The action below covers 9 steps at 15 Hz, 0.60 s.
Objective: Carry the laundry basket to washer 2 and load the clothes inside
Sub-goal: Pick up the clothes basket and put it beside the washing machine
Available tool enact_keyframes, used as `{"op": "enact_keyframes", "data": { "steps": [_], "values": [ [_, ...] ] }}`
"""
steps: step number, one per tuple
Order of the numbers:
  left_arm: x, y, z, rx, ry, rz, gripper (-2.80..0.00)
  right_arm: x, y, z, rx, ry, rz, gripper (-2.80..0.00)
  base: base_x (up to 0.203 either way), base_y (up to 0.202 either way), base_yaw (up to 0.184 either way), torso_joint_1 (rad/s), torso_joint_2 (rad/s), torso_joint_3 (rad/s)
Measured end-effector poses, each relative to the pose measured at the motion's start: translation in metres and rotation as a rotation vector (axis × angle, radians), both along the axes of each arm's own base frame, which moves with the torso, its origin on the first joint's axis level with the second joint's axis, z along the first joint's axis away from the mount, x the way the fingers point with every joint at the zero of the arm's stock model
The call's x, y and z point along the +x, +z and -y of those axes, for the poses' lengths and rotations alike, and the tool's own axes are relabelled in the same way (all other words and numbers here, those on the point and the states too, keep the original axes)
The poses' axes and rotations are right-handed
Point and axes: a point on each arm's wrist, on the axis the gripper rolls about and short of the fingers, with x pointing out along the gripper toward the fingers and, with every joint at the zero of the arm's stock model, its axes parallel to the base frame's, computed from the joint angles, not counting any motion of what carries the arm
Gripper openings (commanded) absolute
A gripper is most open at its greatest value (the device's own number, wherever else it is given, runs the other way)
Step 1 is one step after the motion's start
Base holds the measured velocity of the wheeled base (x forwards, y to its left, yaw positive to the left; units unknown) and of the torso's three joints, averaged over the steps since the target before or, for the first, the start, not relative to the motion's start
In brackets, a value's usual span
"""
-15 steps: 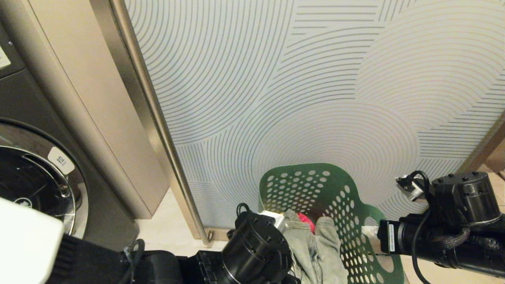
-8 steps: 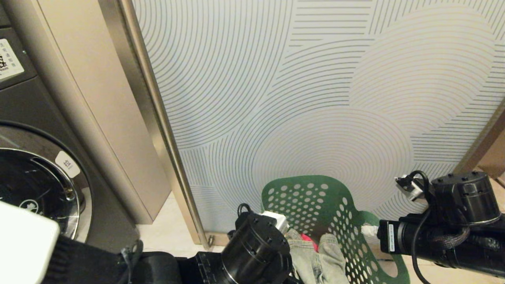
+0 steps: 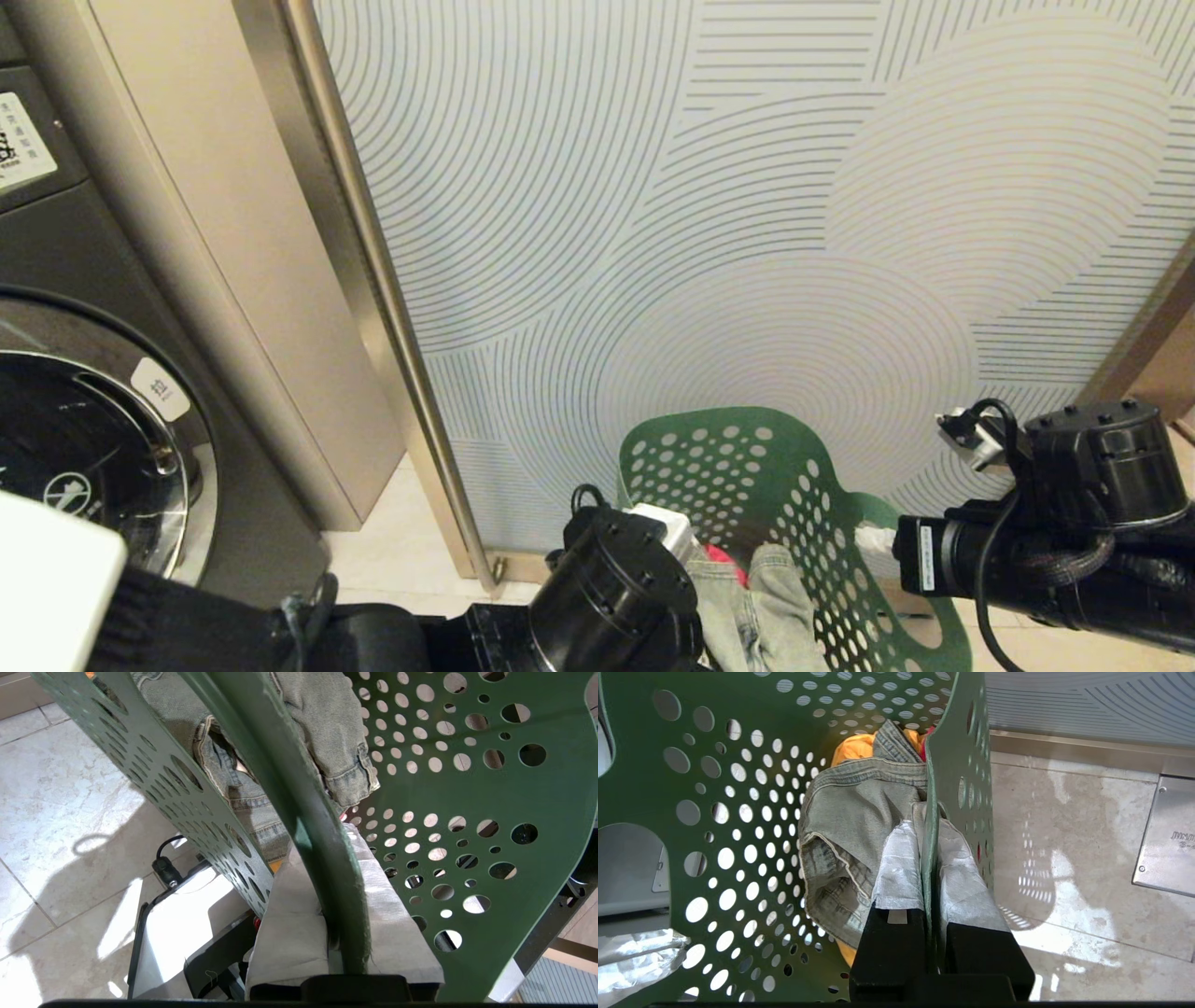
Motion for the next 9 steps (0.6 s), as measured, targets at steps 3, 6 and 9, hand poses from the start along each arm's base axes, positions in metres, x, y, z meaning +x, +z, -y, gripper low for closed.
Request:
{"op": "enact_keyframes", "data": {
  "steps": [3, 6, 9],
  "values": [
    [-0.0005, 0.0013, -0.0003, -0.003, -0.001, 0.003, -2.8, -0.0015, -0.0001, 0.0007, -0.022, 0.016, 0.01, -2.8, 0.0, 0.0, 0.0, 0.0, 0.0, 0.0],
    [-0.0012, 0.0014, 0.0, -0.003, -0.003, 0.004, -2.8, -0.002, -0.0001, 0.001, -0.041, 0.022, 0.019, -2.8, 0.0, 0.0, 0.0, 0.0, 0.0, 0.0],
    [-0.0014, 0.0011, -0.0002, -0.002, -0.003, 0.003, -2.8, -0.0042, -0.0028, 0.0024, -0.05, 0.014, 0.012, -2.8, 0.0, 0.0, 0.0, 0.0, 0.0, 0.0]
  ]
}}
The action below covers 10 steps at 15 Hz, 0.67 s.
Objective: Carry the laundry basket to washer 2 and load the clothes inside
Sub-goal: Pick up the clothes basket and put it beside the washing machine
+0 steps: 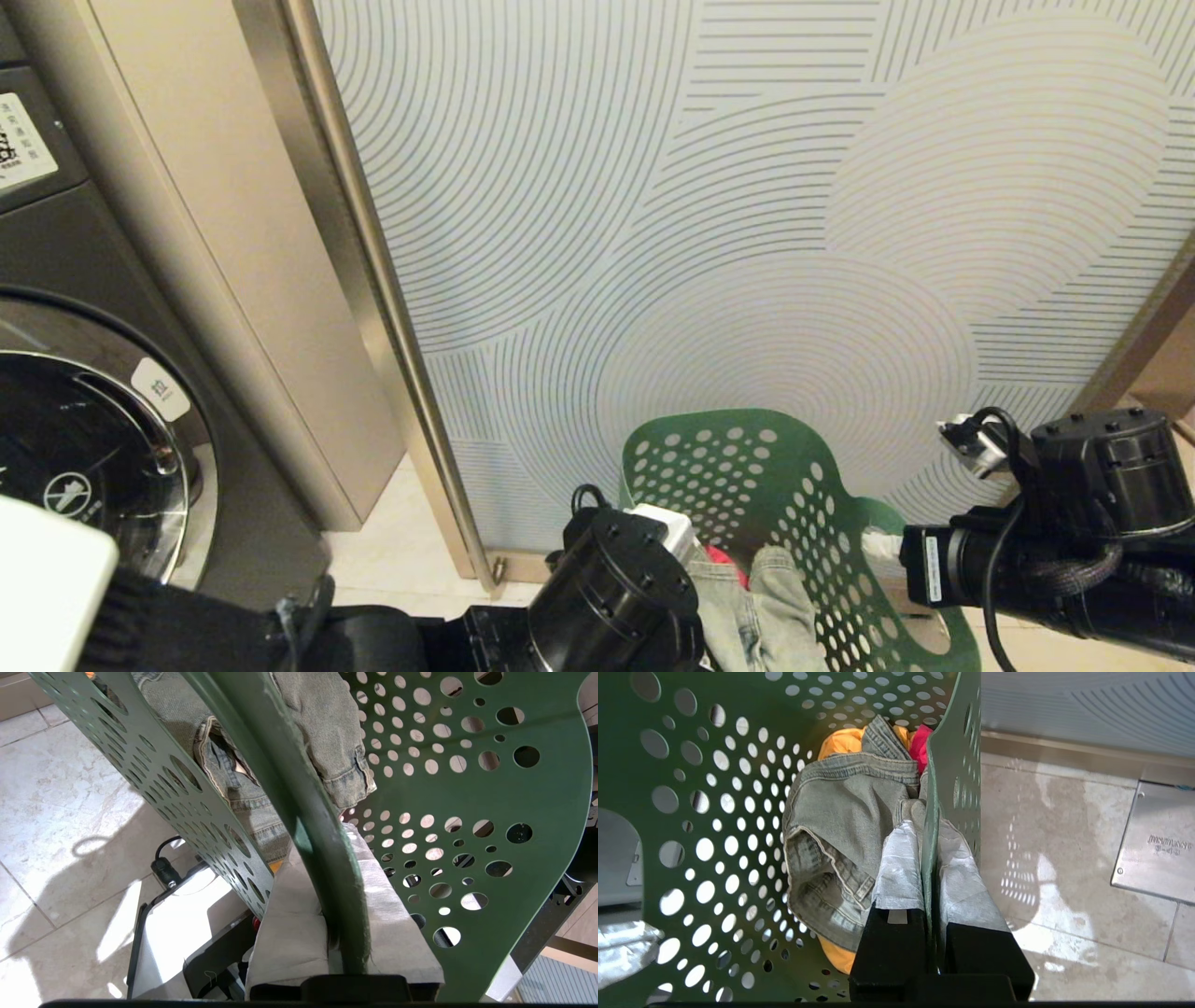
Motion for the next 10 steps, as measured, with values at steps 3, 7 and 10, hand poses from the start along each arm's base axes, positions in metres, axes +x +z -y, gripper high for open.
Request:
{"op": "enact_keyframes", "data": {
  "steps": [3, 7, 10],
  "values": [
    [-0.0002, -0.0003, -0.0004, 0.002, 0.001, 0.0, -2.8, -0.0028, -0.0022, 0.0017, -0.003, -0.004, -0.005, -2.8, 0.0, 0.0, 0.0, 0.0, 0.0, 0.0],
    [-0.0013, -0.001, -0.0002, 0.004, 0.0, 0.0, -2.8, -0.0046, -0.0021, 0.0026, -0.003, -0.005, -0.004, -2.8, -0.003, -0.008, 0.131, 0.002, 0.0, 0.003],
    [-0.0015, -0.001, -0.0001, 0.003, -0.001, 0.001, -2.8, -0.0048, -0.0021, 0.0028, -0.004, -0.005, -0.002, -2.8, 0.001, -0.009, 0.175, 0.001, 0.0, 0.0]
  ]
}}
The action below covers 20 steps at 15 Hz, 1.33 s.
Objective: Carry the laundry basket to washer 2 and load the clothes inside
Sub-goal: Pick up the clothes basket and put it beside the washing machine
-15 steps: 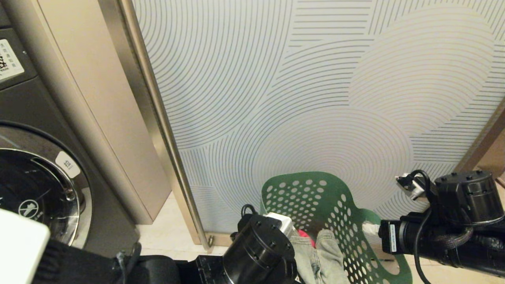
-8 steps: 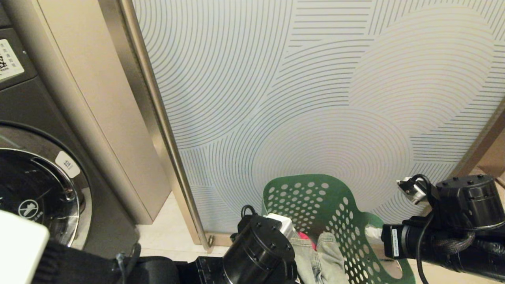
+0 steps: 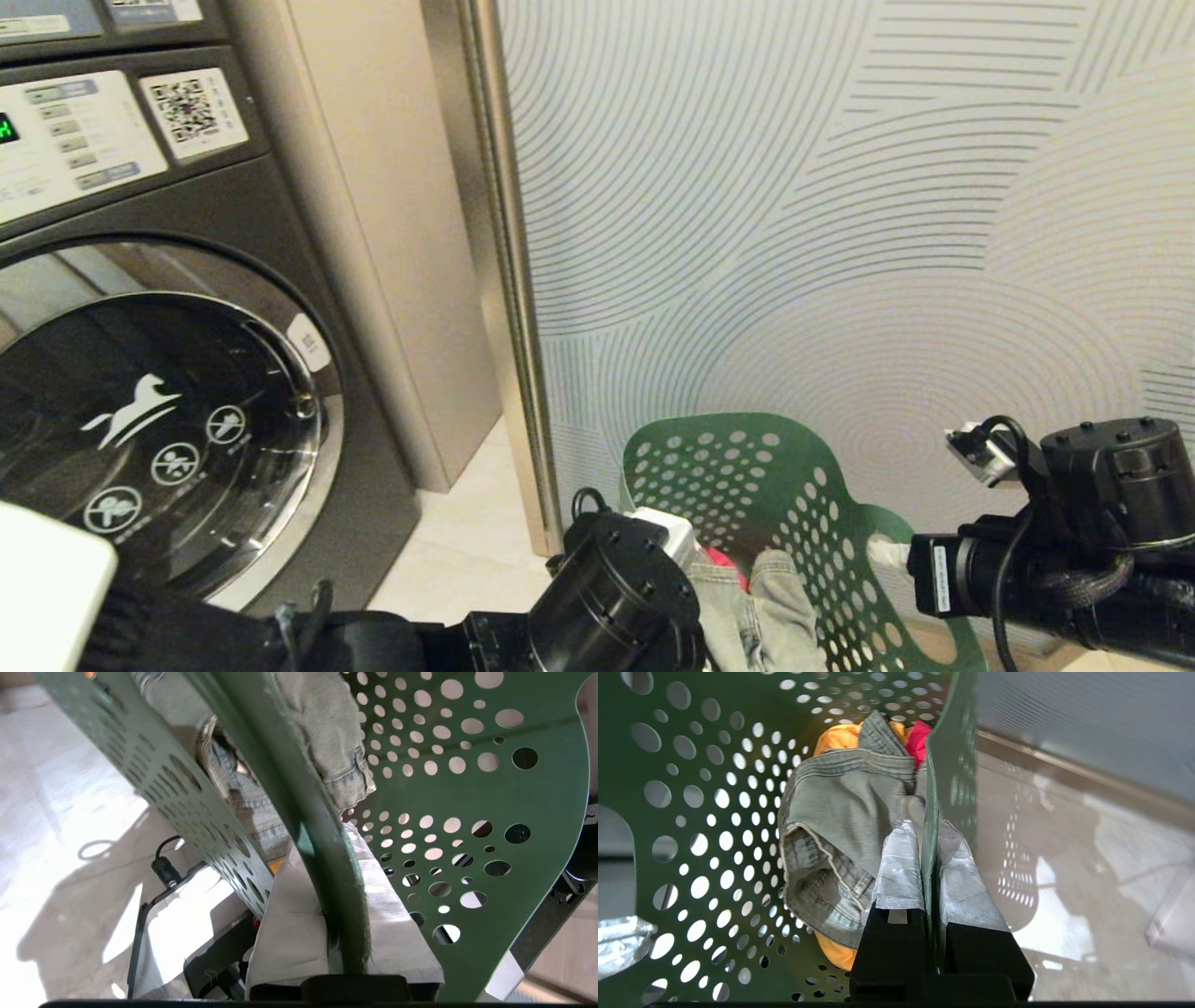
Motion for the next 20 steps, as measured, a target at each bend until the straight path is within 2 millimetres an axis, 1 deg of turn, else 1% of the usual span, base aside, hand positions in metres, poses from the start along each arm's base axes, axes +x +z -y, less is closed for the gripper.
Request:
{"op": "enact_keyframes", "data": {
  "steps": [20],
  "values": [
    [-0.0001, -0.0022, -0.0015, 0.009, 0.006, -0.004, -2.8, 0.0003, 0.0, -0.0001, -0.004, 0.006, 0.002, -2.8, 0.0, -0.01, 0.177, 0.003, 0.0, 0.002]
  ]
}}
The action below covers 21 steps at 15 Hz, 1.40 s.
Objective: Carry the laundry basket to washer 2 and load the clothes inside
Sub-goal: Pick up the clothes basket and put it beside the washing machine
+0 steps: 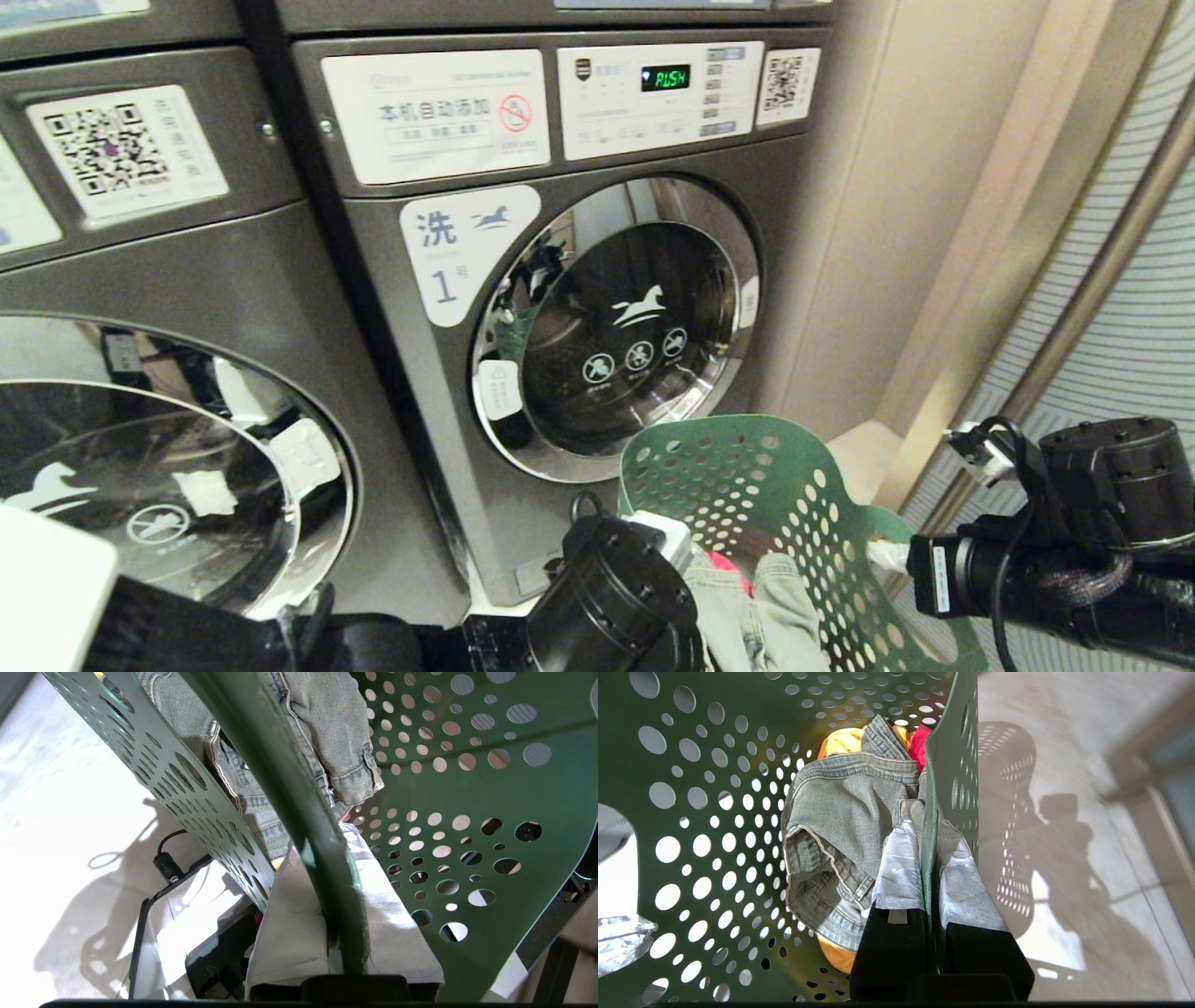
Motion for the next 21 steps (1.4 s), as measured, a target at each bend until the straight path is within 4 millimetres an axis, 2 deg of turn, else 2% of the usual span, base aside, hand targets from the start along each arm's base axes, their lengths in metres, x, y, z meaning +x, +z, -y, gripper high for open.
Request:
{"op": "enact_keyframes", "data": {
  "steps": [11, 21],
  "values": [
    [-0.0001, 0.0004, -0.0003, 0.0, 0.001, 0.0, -2.8, -0.0017, -0.0016, 0.0007, -0.003, 0.001, -0.006, -2.8, 0.0, -0.01, 0.168, 0.004, 0.0, 0.004],
    [0.0, -0.002, -0.0014, 0.015, 0.022, 0.012, -2.8, -0.0015, -0.0026, 0.001, -0.026, 0.016, 0.0, -2.8, -0.01, 0.0, 0.006, 0.001, 0.0, 0.001]
  ]
}}
